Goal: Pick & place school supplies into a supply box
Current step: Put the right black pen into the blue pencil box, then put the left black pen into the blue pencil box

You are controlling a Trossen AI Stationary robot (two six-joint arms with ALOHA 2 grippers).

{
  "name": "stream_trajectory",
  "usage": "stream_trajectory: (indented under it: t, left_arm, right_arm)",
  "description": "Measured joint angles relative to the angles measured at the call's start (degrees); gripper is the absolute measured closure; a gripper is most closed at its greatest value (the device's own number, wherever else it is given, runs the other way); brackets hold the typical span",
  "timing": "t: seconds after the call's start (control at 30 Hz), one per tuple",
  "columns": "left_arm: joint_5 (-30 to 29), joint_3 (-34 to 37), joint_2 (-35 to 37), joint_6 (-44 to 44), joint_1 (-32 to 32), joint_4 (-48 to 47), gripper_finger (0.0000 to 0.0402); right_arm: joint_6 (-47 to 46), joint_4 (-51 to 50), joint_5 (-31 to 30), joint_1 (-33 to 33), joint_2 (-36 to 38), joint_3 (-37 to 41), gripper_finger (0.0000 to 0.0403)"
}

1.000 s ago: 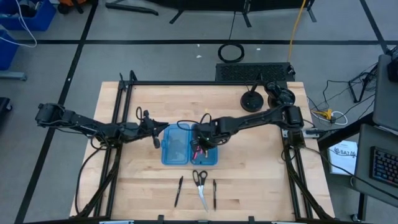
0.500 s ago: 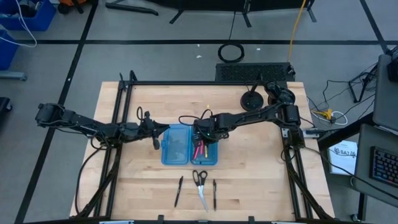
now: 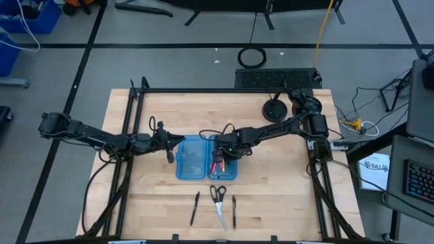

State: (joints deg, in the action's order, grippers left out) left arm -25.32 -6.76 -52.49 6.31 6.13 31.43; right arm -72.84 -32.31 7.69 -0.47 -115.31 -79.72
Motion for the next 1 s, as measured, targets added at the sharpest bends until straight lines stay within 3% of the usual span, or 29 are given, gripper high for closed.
stream_trajectory:
  t: [0.27,0.53,0.63,0.7,0.87,1.0]
  left_arm:
    - [0.0,0.0,0.0,0.1,0.0,-0.1,0.0364]
    - [4.0,0.0,0.0,1.6,0.0,-0.5,0.0364]
    - [4.3,0.0,0.0,1.1,0.0,-0.5,0.0364]
    - [4.3,0.0,0.0,-0.2,0.0,-0.5,0.0364]
    - [4.3,0.0,0.0,-1.2,0.0,-1.9,0.0364]
    - [4.9,0.0,0.0,-4.9,0.0,-2.9,0.0364]
  right_arm:
    - [0.0,0.9,-0.7,0.0,0.5,0.0,0.0259]
    - [3.3,-1.5,-7.5,0.4,6.8,0.1,0.0255]
    - [8.7,-1.1,-9.0,1.2,10.4,0.1,0.0258]
    - [16.5,-0.7,-12.7,2.6,13.5,0.1,0.0260]
    - [34.4,0.3,-29.9,11.8,20.2,0.3,0.0274]
    - [48.1,8.4,-38.2,19.4,24.9,4.2,0.0287]
